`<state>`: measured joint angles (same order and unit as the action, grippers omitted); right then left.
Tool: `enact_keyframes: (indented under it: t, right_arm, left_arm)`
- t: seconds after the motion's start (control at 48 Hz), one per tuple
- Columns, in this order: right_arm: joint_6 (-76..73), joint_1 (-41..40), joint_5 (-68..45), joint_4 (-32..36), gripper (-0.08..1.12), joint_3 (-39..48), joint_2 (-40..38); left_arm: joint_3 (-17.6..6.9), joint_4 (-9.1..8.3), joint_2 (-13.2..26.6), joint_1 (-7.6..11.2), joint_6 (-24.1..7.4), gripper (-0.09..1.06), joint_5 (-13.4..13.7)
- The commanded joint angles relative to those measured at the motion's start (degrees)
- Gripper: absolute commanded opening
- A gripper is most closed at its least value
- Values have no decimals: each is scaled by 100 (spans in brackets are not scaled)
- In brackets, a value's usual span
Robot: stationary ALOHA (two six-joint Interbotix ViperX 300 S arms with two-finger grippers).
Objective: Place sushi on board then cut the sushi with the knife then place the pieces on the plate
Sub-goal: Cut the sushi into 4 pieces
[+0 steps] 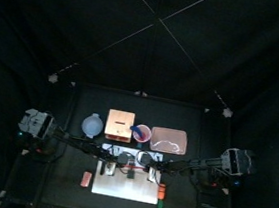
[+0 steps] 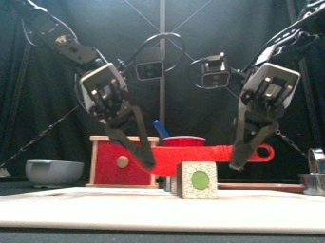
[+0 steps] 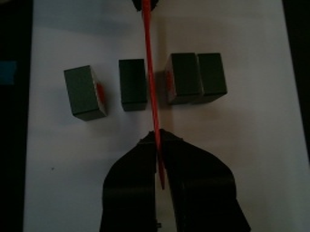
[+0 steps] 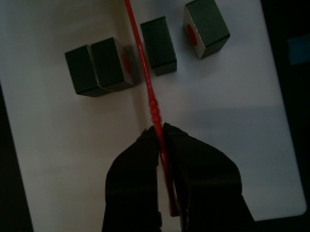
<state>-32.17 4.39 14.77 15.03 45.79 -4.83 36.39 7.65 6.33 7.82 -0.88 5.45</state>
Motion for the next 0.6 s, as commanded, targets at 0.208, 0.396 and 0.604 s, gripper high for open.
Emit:
enact_keyframes:
  t: [0.208, 0.396, 0.604]
  right_arm:
    - [-62, 88, 44, -62, 36, -62, -519]
    - [-70, 255, 0, -167, 36, -62, -483]
    - [-79, 334, -9, -272, 36, -26, -475]
  left_arm:
    - [-132, 9, -264, 492, 9, 43, -79]
    - [-272, 53, -79, 642, 9, 42, -79]
    - [-325, 70, -18, 668, 9, 42, -70]
